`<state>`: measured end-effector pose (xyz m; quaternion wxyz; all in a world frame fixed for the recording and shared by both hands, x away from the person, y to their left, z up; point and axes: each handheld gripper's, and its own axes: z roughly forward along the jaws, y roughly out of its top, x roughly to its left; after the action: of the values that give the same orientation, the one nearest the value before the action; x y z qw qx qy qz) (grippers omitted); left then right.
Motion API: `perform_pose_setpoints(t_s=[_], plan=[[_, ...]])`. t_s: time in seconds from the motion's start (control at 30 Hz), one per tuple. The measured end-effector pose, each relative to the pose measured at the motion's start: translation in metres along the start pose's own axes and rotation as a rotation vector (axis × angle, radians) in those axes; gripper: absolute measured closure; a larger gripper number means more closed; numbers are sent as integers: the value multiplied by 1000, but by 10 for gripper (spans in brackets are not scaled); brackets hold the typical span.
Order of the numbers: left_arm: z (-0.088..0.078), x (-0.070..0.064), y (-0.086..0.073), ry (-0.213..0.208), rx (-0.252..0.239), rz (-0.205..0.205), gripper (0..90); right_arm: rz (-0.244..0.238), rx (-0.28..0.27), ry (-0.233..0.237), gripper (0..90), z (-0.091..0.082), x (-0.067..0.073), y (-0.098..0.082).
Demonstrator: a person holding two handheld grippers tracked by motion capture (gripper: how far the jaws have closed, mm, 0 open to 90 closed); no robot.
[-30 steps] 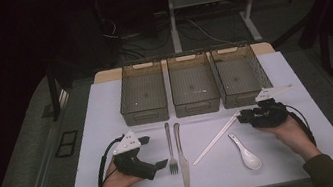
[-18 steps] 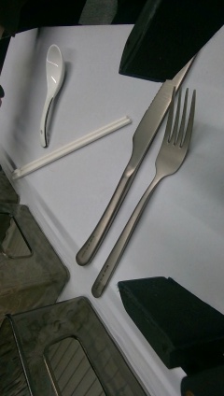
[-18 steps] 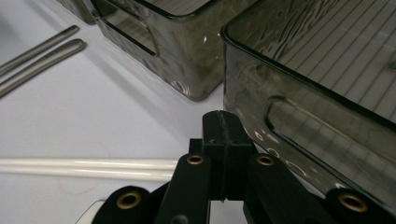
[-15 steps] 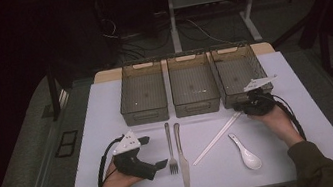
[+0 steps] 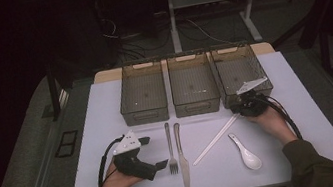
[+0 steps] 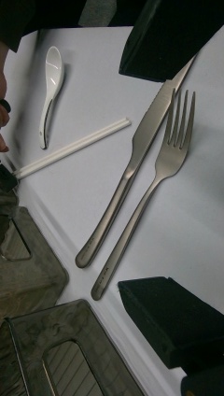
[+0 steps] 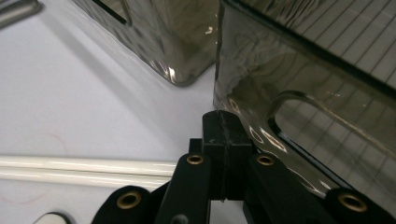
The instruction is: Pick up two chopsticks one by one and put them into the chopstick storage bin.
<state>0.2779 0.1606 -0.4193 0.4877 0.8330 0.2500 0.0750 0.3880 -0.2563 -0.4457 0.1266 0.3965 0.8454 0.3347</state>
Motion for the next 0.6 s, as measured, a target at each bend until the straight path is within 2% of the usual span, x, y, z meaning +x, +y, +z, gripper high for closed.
perform_pose_setpoints(t_s=[0.17,0.6], plan=[[0,-1,0,-4,1,-6,0,-19,20,-11,897,1,0,-1],[0,-1,0,-9,2,-7,0,-24,43,-22,897,-4,-3,-4]])
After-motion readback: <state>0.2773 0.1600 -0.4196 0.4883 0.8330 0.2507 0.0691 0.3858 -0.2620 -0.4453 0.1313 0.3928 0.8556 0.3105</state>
